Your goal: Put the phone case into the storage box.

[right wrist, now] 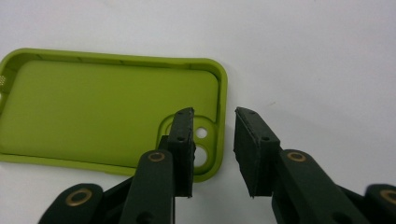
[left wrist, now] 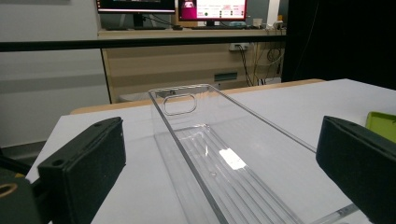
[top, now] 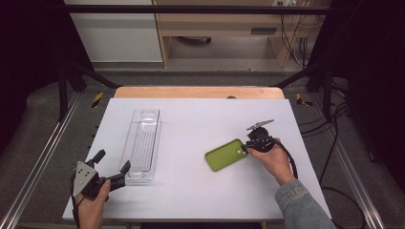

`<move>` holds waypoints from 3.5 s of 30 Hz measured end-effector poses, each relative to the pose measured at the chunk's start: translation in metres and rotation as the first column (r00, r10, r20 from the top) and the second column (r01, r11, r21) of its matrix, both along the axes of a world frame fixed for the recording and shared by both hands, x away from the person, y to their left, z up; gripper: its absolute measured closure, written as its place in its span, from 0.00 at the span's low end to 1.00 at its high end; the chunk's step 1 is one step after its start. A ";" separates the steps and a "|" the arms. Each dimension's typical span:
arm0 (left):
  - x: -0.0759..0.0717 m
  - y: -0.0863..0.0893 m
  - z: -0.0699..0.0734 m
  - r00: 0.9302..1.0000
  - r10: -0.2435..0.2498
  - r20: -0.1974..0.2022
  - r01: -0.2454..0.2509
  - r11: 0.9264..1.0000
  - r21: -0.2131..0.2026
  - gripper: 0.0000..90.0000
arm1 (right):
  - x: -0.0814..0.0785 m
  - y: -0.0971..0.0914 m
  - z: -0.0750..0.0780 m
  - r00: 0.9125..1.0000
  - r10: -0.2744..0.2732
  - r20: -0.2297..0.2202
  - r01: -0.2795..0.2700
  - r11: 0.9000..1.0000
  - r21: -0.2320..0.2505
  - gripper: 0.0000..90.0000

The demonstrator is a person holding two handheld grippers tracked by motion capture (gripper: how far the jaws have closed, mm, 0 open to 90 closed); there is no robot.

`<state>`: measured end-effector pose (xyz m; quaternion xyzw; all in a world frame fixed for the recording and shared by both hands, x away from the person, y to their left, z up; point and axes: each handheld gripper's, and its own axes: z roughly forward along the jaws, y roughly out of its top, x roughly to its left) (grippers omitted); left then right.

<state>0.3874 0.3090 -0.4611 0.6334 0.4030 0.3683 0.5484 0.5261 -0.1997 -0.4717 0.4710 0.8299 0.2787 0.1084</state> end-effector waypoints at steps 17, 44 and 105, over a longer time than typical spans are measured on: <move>0.000 0.001 0.000 1.000 0.000 -0.001 0.000 1.000 -0.003 0.01 | 0.001 -0.001 -0.008 0.999 0.006 -0.048 -0.007 1.000 -0.014 0.85; -0.003 0.003 0.002 1.000 0.016 -0.004 -0.016 0.999 -0.040 0.01 | -0.004 -0.003 -0.005 0.999 -0.035 -0.005 0.036 0.999 0.025 0.95; 0.047 -0.134 0.093 0.964 -0.189 -0.185 0.221 0.961 0.168 0.02 | -0.042 0.070 0.106 0.807 0.253 0.533 -0.115 0.954 -0.278 0.98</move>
